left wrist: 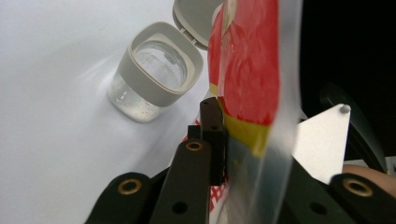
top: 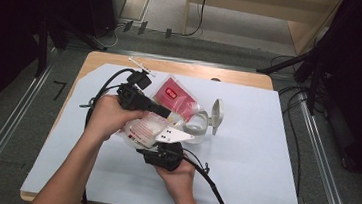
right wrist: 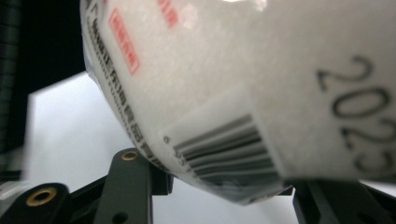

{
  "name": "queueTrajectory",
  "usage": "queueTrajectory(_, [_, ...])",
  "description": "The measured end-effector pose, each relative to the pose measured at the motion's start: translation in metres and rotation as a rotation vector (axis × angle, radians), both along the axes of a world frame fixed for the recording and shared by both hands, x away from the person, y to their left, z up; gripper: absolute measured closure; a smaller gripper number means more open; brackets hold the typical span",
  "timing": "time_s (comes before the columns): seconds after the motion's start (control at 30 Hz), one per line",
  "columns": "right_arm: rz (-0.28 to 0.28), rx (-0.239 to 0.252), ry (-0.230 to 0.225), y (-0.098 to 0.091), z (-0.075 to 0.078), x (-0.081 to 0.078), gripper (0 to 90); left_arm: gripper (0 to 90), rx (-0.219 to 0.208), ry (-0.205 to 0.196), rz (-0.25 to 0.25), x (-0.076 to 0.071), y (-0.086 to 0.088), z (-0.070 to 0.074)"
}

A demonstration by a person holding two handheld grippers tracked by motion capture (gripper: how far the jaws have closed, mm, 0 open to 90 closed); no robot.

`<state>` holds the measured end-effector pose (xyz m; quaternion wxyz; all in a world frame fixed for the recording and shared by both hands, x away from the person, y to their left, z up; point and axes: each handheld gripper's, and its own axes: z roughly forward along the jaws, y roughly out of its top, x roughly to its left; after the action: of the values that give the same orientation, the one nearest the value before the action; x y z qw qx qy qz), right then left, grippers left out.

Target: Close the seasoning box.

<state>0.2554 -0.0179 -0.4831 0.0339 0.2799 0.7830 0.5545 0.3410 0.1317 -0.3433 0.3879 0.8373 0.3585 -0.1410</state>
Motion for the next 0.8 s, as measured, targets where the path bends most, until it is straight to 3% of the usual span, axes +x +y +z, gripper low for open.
queueTrajectory(0.1, [0.022,0.065,0.046,-0.001,0.003,-0.003,57.5,80.4,0.057,-0.079,-0.007,-0.004,-0.001,0.004])
queueTrajectory(0.13, [0.028,0.087,0.060,-0.002,0.004,-0.004,57.9,79.0,0.072,-0.089,-0.015,-0.006,-0.002,0.006])
queueTrajectory(0.2, [0.034,0.115,0.079,-0.003,0.006,-0.004,58.0,77.9,0.078,-0.123,-0.041,-0.007,-0.003,0.008])
queueTrajectory(0.3, [0.030,0.130,0.098,-0.004,0.008,-0.005,58.2,72.1,0.096,-0.109,-0.079,-0.010,-0.005,0.008])
queueTrajectory(0.37, [0.031,0.143,0.110,-0.006,0.008,-0.004,58.3,71.8,0.143,-0.151,-0.104,-0.013,-0.007,0.010])
queueTrajectory(0.43, [0.031,0.134,0.103,-0.007,0.007,-0.004,58.4,69.9,0.172,-0.160,-0.131,-0.014,-0.005,0.012])
queueTrajectory(0.5, [0.039,0.145,0.101,-0.008,0.006,-0.003,58.4,69.8,0.162,-0.143,-0.134,-0.014,-0.001,0.013])
queueTrajectory(0.6, [0.042,0.141,0.096,-0.007,0.008,-0.005,58.4,78.9,0.112,-0.088,-0.102,-0.011,0.004,0.013])
queueTrajectory(0.63, [0.047,0.132,0.089,-0.006,0.009,-0.005,58.2,85.7,0.107,-0.087,-0.101,-0.010,0.005,0.014])
queueTrajectory(0.8, [0.044,0.102,0.080,-0.004,0.015,-0.006,57.5,90.0,0.091,-0.059,-0.069,-0.010,0.000,0.014])
